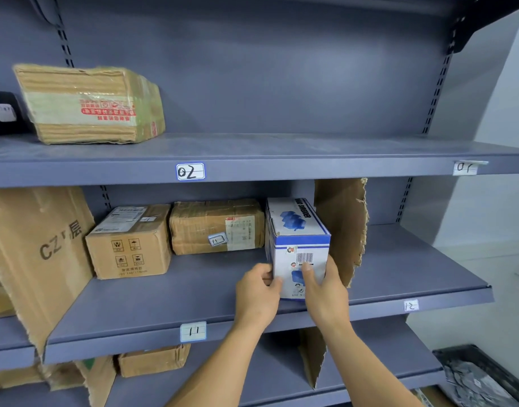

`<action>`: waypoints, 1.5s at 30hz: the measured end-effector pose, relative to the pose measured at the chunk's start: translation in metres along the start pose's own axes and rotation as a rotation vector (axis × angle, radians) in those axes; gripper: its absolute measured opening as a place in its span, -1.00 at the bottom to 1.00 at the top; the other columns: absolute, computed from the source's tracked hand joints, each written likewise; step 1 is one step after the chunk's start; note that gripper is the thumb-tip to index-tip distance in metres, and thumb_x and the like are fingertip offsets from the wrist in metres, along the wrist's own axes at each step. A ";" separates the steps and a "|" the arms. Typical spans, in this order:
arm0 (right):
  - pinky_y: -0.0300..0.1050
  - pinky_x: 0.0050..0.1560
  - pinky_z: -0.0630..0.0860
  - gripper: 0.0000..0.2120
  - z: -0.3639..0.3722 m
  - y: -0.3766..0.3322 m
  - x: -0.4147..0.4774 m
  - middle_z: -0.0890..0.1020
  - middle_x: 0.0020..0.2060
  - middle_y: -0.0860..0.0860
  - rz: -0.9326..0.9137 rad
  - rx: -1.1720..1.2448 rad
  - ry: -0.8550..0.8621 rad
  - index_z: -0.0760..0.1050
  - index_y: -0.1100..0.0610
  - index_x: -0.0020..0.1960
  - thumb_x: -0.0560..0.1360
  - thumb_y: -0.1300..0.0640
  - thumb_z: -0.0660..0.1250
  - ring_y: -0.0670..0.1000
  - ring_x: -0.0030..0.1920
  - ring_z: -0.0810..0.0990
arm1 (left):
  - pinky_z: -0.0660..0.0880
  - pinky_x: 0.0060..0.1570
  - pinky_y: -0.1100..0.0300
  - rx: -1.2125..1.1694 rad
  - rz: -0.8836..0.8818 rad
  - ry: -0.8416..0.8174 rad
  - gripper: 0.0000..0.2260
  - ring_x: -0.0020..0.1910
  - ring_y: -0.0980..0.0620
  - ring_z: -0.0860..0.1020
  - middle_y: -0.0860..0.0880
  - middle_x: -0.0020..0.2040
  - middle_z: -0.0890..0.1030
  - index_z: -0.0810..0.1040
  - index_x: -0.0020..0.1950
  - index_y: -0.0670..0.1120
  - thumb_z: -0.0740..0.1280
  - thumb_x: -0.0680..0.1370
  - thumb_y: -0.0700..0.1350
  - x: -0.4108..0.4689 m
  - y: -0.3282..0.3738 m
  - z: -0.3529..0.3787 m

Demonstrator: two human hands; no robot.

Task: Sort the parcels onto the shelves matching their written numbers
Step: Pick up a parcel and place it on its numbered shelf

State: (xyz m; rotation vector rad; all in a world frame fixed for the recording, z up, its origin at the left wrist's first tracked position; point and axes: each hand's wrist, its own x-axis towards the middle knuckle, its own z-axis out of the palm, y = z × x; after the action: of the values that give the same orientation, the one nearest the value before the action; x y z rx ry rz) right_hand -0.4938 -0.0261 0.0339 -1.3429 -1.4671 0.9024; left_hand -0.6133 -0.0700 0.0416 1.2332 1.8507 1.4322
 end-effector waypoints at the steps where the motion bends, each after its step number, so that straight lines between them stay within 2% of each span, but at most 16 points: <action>1: -0.33 -0.34 0.48 -0.64 0.003 0.000 0.007 0.55 0.15 -0.11 0.019 -0.013 -0.005 0.28 -0.05 0.34 0.62 -0.14 0.23 -0.11 -0.08 0.60 | 0.44 -0.31 0.53 0.003 -0.012 0.022 -0.87 -0.17 0.26 0.60 0.15 -0.13 0.64 0.62 0.10 -0.05 0.36 0.57 -0.19 0.003 0.001 0.002; 5: -0.30 -0.38 0.42 -0.63 0.011 0.001 0.034 0.56 0.22 0.00 0.091 -0.078 0.001 0.26 0.05 0.35 0.65 -0.10 0.20 -0.04 -0.01 0.58 | 0.41 -0.26 0.53 -0.028 -0.053 0.034 -0.82 -0.14 0.29 0.58 0.20 -0.10 0.62 0.60 0.15 0.02 0.33 0.58 -0.18 0.012 0.004 0.013; 7: -0.29 -0.37 0.40 -0.65 0.015 0.003 0.048 0.56 0.27 0.05 0.098 -0.126 -0.007 0.27 0.08 0.36 0.67 -0.08 0.17 0.03 0.03 0.60 | 0.46 -0.18 0.51 -0.050 -0.076 -0.006 -0.72 -0.10 0.29 0.59 0.18 0.01 0.64 0.57 0.25 0.06 0.31 0.59 -0.22 0.015 0.005 0.017; 9: -0.28 -0.33 0.40 -0.65 0.019 0.004 0.060 0.56 0.30 0.08 0.092 -0.166 -0.029 0.27 0.10 0.40 0.69 -0.03 0.14 0.11 0.14 0.62 | 0.54 -0.07 0.39 -0.049 -0.098 -0.045 -0.64 -0.02 0.23 0.61 0.16 0.11 0.66 0.55 0.32 0.08 0.29 0.58 -0.23 0.019 0.002 0.019; 12: -0.12 -0.09 0.54 -0.64 0.026 0.007 0.078 0.55 0.33 0.12 0.092 -0.200 -0.042 0.25 0.13 0.45 0.70 0.03 0.12 0.18 0.20 0.61 | 0.52 -0.12 0.42 -0.048 -0.117 -0.098 -0.59 -0.01 0.24 0.61 0.16 0.15 0.66 0.51 0.37 0.10 0.27 0.58 -0.24 0.028 -0.001 0.021; 15: 0.05 0.18 0.55 -0.58 0.036 0.010 0.090 0.51 0.36 0.16 0.097 -0.199 -0.052 0.17 0.14 0.49 0.69 0.02 0.12 0.24 0.27 0.56 | 0.52 0.09 0.35 -0.050 -0.135 -0.133 -0.55 0.08 0.26 0.57 0.15 0.24 0.61 0.46 0.40 0.10 0.27 0.58 -0.27 0.035 0.000 0.024; 18: 0.21 0.31 0.48 -0.52 0.042 0.014 0.097 0.48 0.39 0.18 0.117 -0.185 -0.046 0.10 0.14 0.51 0.67 0.02 0.16 0.28 0.33 0.50 | 0.52 0.25 0.17 -0.035 -0.134 -0.147 -0.50 0.16 0.19 0.57 0.11 0.28 0.58 0.45 0.42 0.13 0.27 0.53 -0.27 0.041 -0.002 0.028; 23: 0.21 0.33 0.47 -0.43 0.043 0.015 0.098 0.45 0.42 0.15 0.140 -0.155 -0.070 0.01 0.14 0.57 0.67 0.04 0.18 0.26 0.36 0.48 | 0.51 0.18 0.28 -0.048 -0.129 -0.150 -0.52 0.14 0.18 0.59 0.14 0.24 0.61 0.45 0.43 0.05 0.27 0.55 -0.29 0.044 0.001 0.028; 28: 0.18 0.38 0.42 -0.27 0.042 0.012 0.084 0.38 0.47 0.17 0.158 -0.186 -0.092 -0.11 0.25 0.59 0.63 0.10 0.27 0.24 0.43 0.41 | 0.49 0.27 0.20 -0.013 -0.169 -0.171 -0.52 0.20 0.18 0.55 0.15 0.28 0.59 0.43 0.46 0.07 0.30 0.55 -0.22 0.033 -0.001 0.024; 32: 0.17 0.43 0.34 -0.33 0.038 0.025 0.050 0.34 0.47 0.22 0.037 -0.380 -0.123 0.09 0.31 0.51 0.58 0.05 0.33 0.25 0.45 0.34 | 0.37 0.36 0.20 0.072 -0.193 -0.112 -0.54 0.37 0.08 0.45 0.06 0.43 0.47 0.39 0.50 0.00 0.31 0.58 -0.15 0.015 -0.001 0.014; 35: 0.12 0.41 0.35 -0.42 0.031 0.032 0.027 0.37 0.45 0.18 -0.083 -0.597 -0.188 0.19 0.25 0.49 0.61 -0.05 0.24 0.20 0.43 0.36 | 0.34 0.40 0.17 0.152 -0.184 -0.070 -0.55 0.41 0.06 0.42 0.03 0.45 0.45 0.38 0.51 -0.02 0.30 0.60 -0.13 -0.004 -0.002 0.007; 40: 0.04 0.38 0.36 -0.60 0.010 0.038 0.011 0.51 0.31 0.09 -0.223 -0.707 -0.255 0.41 0.16 0.35 0.64 -0.07 0.17 0.14 0.35 0.42 | 0.30 0.39 0.21 0.327 -0.177 -0.012 -0.57 0.44 0.03 0.39 0.00 0.47 0.43 0.38 0.51 -0.04 0.27 0.63 -0.13 -0.040 0.000 -0.008; 42: 0.02 0.33 0.36 -0.71 0.001 0.039 0.006 0.56 0.20 0.09 -0.266 -0.730 -0.279 0.48 0.13 0.17 0.64 -0.06 0.17 0.15 0.28 0.44 | 0.29 0.37 0.24 0.359 -0.176 -0.013 -0.58 0.44 0.03 0.38 0.00 0.48 0.42 0.37 0.52 -0.05 0.25 0.64 -0.14 -0.057 0.001 -0.013; 44: 0.03 0.24 0.38 -0.79 -0.007 0.040 -0.002 0.59 0.07 0.10 -0.291 -0.707 -0.294 0.43 0.11 -0.05 0.64 -0.02 0.20 0.17 0.20 0.47 | 0.28 0.36 0.26 0.386 -0.179 -0.010 -0.57 0.45 0.04 0.38 0.02 0.48 0.41 0.36 0.52 -0.04 0.25 0.64 -0.13 -0.074 0.001 -0.016; 45: 0.04 0.22 0.39 -0.79 -0.010 0.042 -0.006 0.59 0.04 0.10 -0.297 -0.695 -0.302 0.39 0.10 -0.10 0.63 -0.01 0.21 0.17 0.19 0.47 | 0.29 0.36 0.26 0.397 -0.183 -0.007 -0.57 0.44 0.03 0.38 0.02 0.48 0.41 0.36 0.52 -0.04 0.25 0.64 -0.13 -0.082 0.000 -0.017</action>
State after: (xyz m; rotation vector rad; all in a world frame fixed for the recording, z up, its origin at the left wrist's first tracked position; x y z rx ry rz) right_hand -0.4719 -0.0276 -0.0031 -1.4421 -2.2810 0.4155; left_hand -0.5884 -0.1494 0.0361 1.2004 2.2512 0.9918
